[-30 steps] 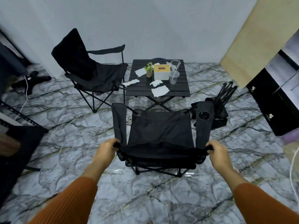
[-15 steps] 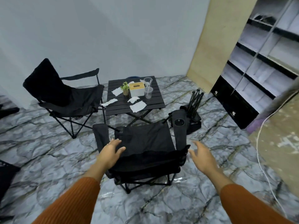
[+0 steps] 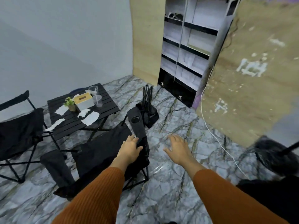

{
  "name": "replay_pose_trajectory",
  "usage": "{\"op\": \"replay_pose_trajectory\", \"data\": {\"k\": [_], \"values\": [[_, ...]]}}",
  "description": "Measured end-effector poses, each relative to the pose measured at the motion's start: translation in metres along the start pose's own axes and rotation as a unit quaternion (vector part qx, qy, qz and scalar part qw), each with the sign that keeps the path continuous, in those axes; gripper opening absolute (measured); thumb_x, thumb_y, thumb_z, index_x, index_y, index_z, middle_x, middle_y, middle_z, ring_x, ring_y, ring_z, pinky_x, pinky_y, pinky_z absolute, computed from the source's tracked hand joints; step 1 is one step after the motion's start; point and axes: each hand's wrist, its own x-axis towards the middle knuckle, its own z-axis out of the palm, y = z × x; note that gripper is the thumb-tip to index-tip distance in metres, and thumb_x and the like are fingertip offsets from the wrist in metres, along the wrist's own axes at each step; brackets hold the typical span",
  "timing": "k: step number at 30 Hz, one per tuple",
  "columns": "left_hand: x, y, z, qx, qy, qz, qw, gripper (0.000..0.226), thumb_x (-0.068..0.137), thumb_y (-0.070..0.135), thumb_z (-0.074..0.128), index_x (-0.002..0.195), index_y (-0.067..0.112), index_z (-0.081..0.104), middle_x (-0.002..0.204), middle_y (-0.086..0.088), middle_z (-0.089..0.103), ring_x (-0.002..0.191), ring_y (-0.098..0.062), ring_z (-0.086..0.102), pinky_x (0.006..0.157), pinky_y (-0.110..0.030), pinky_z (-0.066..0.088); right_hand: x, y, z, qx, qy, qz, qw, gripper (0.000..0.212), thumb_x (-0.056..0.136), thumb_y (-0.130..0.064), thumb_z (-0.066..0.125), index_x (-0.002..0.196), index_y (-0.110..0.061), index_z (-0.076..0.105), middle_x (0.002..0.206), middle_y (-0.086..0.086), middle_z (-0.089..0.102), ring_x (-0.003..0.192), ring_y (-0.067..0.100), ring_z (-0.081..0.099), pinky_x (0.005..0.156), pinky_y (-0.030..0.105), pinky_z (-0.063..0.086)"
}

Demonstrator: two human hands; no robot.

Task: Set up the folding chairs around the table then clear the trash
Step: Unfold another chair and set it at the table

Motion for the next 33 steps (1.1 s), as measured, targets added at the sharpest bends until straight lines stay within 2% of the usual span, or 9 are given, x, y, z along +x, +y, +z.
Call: {"op": "replay_pose_trajectory", "data": {"k": [4, 7, 10, 12, 14, 22, 28, 33], "values": [[0.035, 0.041, 0.01, 0.045, -0.029, 0.045, 0.998, 0.062, 0.098, 0.038, 0.048, 0.151, 0.013, 0.027, 0.163, -0.005, 0.011, 0.151, -0.026, 0.008, 0.123, -0.044, 0.014, 0.012, 0.028, -0.006, 0.0, -0.005, 0.035, 0.999, 0.067, 0.092, -0.047, 0.051, 0.147, -0.017, 0.026, 0.154, 0.005, 0.03, 0.143, 0.025, 0.023, 0.12, 0.046, 0.018], [0.069, 0.067, 0.014, 0.061, -0.043, 0.068, 0.995, 0.064, 0.098, 0.039, 0.048, 0.151, 0.013, 0.025, 0.163, -0.006, 0.01, 0.151, -0.026, 0.006, 0.123, -0.045, 0.013, 0.035, 0.051, -0.015, -0.002, -0.003, 0.057, 0.998, 0.06, 0.093, -0.042, 0.051, 0.144, -0.019, 0.03, 0.15, 0.005, 0.036, 0.141, 0.025, 0.027, 0.119, 0.046, 0.018], [0.112, 0.093, 0.016, 0.076, -0.055, 0.074, 0.993, 0.065, 0.098, 0.041, 0.046, 0.152, 0.014, 0.022, 0.163, -0.005, 0.008, 0.151, -0.025, 0.004, 0.122, -0.045, 0.01, 0.071, 0.079, -0.028, -0.004, -0.001, 0.078, 0.997, 0.057, 0.093, -0.038, 0.052, 0.143, -0.017, 0.032, 0.148, 0.006, 0.037, 0.139, 0.026, 0.028, 0.118, 0.046, 0.018], [0.144, 0.111, 0.016, 0.085, -0.06, 0.072, 0.992, 0.064, 0.099, 0.041, 0.044, 0.153, 0.015, 0.02, 0.164, -0.004, 0.006, 0.151, -0.025, 0.002, 0.123, -0.045, 0.008, 0.1, 0.099, -0.039, 0.003, 0.002, 0.08, 0.997, 0.058, 0.094, -0.036, 0.051, 0.144, -0.016, 0.03, 0.151, 0.005, 0.033, 0.142, 0.025, 0.024, 0.119, 0.046, 0.013], [0.178, 0.129, 0.014, 0.085, -0.067, 0.061, 0.992, 0.064, 0.1, 0.041, 0.043, 0.153, 0.015, 0.018, 0.164, -0.003, 0.005, 0.151, -0.024, 0.0, 0.123, -0.046, 0.007, 0.132, 0.118, -0.054, 0.007, -0.002, 0.079, 0.997, 0.058, 0.095, -0.035, 0.049, 0.145, -0.015, 0.028, 0.153, 0.005, 0.031, 0.144, 0.024, 0.022, 0.12, 0.047, 0.011], [0.316, 0.2, -0.01, 0.082, -0.051, 0.022, 0.995, 0.065, 0.099, 0.041, 0.044, 0.153, 0.015, 0.018, 0.164, -0.003, 0.006, 0.151, -0.024, 0.001, 0.123, -0.047, 0.008, 0.276, 0.179, -0.124, -0.015, -0.018, 0.045, 0.999, 0.057, 0.096, -0.033, 0.048, 0.146, -0.014, 0.029, 0.151, 0.007, 0.034, 0.142, 0.024, 0.025, 0.119, 0.044, 0.019], [0.402, 0.226, -0.036, 0.064, -0.042, -0.005, 0.997, 0.066, 0.099, 0.042, 0.044, 0.153, 0.015, 0.019, 0.164, -0.004, 0.006, 0.151, -0.025, 0.001, 0.122, -0.049, 0.009, 0.374, 0.199, -0.155, -0.019, -0.017, 0.011, 1.0, 0.057, 0.096, -0.029, 0.048, 0.146, -0.012, 0.028, 0.151, 0.007, 0.034, 0.141, 0.023, 0.027, 0.119, 0.043, 0.021], [0.482, 0.24, -0.061, 0.051, -0.048, -0.015, 0.997, 0.066, 0.099, 0.041, 0.044, 0.152, 0.013, 0.019, 0.164, -0.006, 0.004, 0.151, -0.025, 0.0, 0.123, -0.049, 0.008, 0.463, 0.203, -0.172, 0.0, -0.015, -0.014, 1.0, 0.052, 0.094, -0.028, 0.052, 0.141, -0.012, 0.036, 0.146, 0.008, 0.041, 0.137, 0.025, 0.034, 0.116, 0.04, 0.027]]}}
